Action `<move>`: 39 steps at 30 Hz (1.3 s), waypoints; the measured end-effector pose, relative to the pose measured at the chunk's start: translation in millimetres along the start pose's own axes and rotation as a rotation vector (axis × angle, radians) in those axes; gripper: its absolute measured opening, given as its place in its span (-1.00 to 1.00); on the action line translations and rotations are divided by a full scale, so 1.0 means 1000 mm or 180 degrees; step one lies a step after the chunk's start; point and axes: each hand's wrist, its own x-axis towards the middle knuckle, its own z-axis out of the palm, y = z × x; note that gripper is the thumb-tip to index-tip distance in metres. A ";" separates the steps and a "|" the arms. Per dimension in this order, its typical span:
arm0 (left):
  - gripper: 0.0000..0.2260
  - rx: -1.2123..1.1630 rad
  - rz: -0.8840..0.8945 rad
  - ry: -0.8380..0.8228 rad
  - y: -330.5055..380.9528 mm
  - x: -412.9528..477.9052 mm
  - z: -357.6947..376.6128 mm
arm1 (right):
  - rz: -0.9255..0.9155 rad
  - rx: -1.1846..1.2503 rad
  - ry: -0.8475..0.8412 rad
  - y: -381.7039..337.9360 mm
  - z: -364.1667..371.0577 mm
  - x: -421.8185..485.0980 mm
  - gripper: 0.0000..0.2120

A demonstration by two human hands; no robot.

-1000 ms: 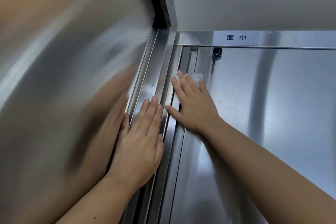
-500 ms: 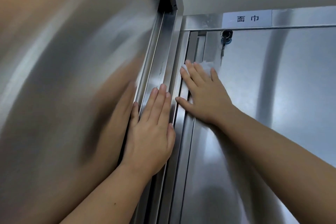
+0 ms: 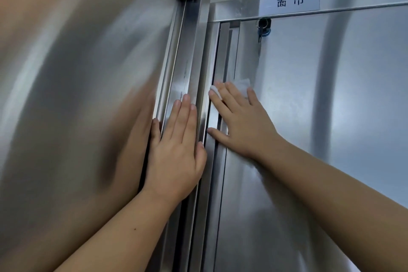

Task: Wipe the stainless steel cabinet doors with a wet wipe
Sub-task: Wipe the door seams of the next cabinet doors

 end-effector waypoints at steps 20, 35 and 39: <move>-0.48 0.0143 -0.0316 -0.0170 0.016 -0.086 -0.004 | -0.0049 0.0427 -0.0211 -0.044 0.016 -0.068 -0.33; -0.48 0.0065 -0.0479 -0.0423 0.023 -0.129 -0.012 | 0.0297 0.0706 -0.0253 -0.077 0.021 -0.086 -0.34; -0.48 0.0056 -0.0479 -0.0487 0.023 -0.141 -0.012 | 0.0263 0.0581 -0.0236 -0.097 0.029 -0.118 -0.33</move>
